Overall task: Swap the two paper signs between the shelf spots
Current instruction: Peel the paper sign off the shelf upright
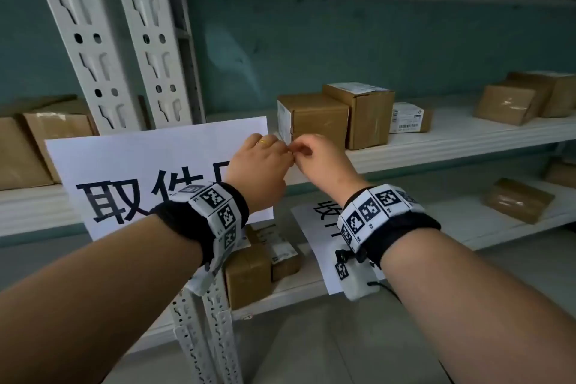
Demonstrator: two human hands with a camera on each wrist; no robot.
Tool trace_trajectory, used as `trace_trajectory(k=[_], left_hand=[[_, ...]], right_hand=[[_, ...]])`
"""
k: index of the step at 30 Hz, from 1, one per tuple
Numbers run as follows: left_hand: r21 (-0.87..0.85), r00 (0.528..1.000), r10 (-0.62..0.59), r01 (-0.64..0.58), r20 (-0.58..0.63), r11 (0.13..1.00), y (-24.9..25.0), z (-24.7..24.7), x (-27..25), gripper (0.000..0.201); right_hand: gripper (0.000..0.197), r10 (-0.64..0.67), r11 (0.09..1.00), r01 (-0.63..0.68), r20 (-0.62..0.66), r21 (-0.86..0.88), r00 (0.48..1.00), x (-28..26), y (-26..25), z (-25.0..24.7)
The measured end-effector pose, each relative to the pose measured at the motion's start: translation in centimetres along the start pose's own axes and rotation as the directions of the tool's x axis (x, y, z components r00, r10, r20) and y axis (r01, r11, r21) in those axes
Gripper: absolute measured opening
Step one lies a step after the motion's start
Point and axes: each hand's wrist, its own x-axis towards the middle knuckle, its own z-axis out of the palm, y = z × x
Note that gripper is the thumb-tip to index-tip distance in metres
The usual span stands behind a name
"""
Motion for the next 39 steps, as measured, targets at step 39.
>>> trace_trajectory(k=[39], left_hand=[[0.407, 0.986, -0.025, -0.044, 0.163, 0.912, 1.8, -1.5, 1.1, 0.025]], right_hand=[[0.023, 0.016, 0.998, -0.014, 0.026, -0.066, 1.0, 0.0, 1.0, 2.3]])
